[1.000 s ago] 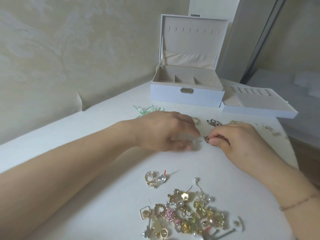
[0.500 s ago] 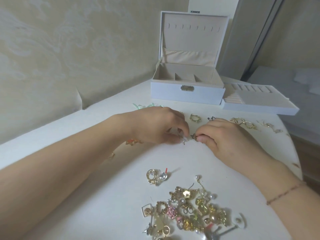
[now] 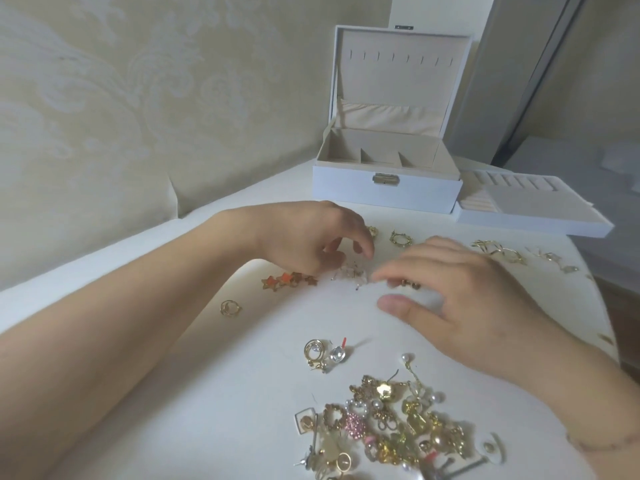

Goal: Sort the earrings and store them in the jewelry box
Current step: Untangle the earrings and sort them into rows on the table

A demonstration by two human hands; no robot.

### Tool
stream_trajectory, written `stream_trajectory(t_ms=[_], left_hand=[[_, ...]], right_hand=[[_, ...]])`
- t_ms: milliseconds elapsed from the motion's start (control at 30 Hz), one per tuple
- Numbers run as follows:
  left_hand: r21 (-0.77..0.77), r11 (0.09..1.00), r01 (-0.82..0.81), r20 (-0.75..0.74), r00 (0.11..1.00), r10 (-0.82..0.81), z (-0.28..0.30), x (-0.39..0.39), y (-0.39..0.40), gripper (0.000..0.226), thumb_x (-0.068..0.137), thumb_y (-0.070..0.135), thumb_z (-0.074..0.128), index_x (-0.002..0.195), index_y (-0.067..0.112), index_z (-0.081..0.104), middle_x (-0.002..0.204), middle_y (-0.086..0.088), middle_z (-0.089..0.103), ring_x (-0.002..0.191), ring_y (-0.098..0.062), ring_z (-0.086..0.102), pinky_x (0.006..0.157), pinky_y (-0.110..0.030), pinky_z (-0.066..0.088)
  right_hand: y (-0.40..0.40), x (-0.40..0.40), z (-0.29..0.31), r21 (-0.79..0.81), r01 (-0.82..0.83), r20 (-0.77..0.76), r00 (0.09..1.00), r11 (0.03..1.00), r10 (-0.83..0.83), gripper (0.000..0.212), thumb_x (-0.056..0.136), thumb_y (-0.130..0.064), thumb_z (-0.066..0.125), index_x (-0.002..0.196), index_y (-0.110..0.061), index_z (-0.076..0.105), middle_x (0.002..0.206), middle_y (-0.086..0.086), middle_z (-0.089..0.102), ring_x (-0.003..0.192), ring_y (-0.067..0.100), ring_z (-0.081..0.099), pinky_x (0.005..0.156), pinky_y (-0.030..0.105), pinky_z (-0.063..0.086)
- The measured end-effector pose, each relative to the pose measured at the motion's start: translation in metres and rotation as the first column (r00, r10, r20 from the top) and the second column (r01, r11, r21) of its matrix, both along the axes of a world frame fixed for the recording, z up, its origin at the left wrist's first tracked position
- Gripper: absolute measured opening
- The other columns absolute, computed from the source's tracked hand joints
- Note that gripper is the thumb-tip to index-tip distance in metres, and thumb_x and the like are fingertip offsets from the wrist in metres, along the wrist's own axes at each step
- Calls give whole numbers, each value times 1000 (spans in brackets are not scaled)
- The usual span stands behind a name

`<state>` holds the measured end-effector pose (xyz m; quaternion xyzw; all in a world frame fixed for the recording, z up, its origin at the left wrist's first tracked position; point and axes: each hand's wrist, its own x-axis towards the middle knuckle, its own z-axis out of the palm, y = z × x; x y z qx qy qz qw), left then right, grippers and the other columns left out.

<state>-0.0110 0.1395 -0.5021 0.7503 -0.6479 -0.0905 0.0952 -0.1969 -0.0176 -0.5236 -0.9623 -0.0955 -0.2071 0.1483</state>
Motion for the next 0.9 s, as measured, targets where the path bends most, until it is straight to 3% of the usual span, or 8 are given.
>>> stream_trajectory(t_ms=[67,167,300,433,533,600,800,900], left_hand=[[-20,1000,0,-5,1000,0,-1,1,0,41,87,6,52,121,28,62,116,12,59,80,-5,55,71,-14,37],[-19,1000,-6,13,1000,6,-1,0,0,48,85,0,47,122,28,62,119,12,60,85,-8,56,72,-9,34],[-10,1000,-5,23,1000,5,1,0,1,51,83,0,46,123,27,62,120,10,60,89,-14,59,78,-23,43],[-11,999,-46,-7,999,46,12,4,8,49,84,2,47,121,30,63,114,11,62,90,-18,60,79,-28,48],[-14,994,-112,-26,993,111,26,12,16,39,89,5,52,116,31,65,101,15,64,87,-16,60,68,-10,41],[-64,989,-130,-19,991,129,32,16,20,35,90,6,53,114,29,65,95,19,64,86,-16,60,64,-7,39],[-65,989,-133,9,991,134,34,14,19,36,91,7,51,115,30,64,93,19,64,85,-13,60,64,-8,40],[-31,989,-148,3,989,148,33,13,19,36,91,9,49,115,32,64,93,20,63,85,-12,59,67,-16,42]], right_hand=[[26,-3,8,-26,-168,-109,980,985,164,32,87,-56,54,109,-36,66,101,-22,62,102,3,52,82,33,51],[49,0,9,-154,-281,-207,947,947,247,31,85,-55,56,111,-39,63,105,-23,58,105,5,47,80,31,47],[56,11,-2,-223,-337,-246,927,915,282,28,83,-49,57,108,-39,65,99,-21,61,100,11,48,82,34,48],[58,13,-9,-203,-330,-214,934,922,287,14,85,-40,60,94,-35,69,89,-20,62,93,12,50,79,37,49],[66,9,-7,-186,-302,-191,945,935,267,11,83,-37,59,84,-34,69,83,-19,61,88,10,50,79,34,46],[71,8,-6,-187,-298,-183,947,936,264,14,82,-41,59,78,-33,69,80,-19,62,86,10,51,78,34,45],[75,14,-4,-291,-324,-180,943,900,281,18,79,-28,55,65,-27,64,66,-13,63,77,15,52,74,35,44],[80,16,4,-265,-310,-208,943,913,260,12,73,-26,57,62,-26,61,61,-12,60,77,14,51,74,36,44]])
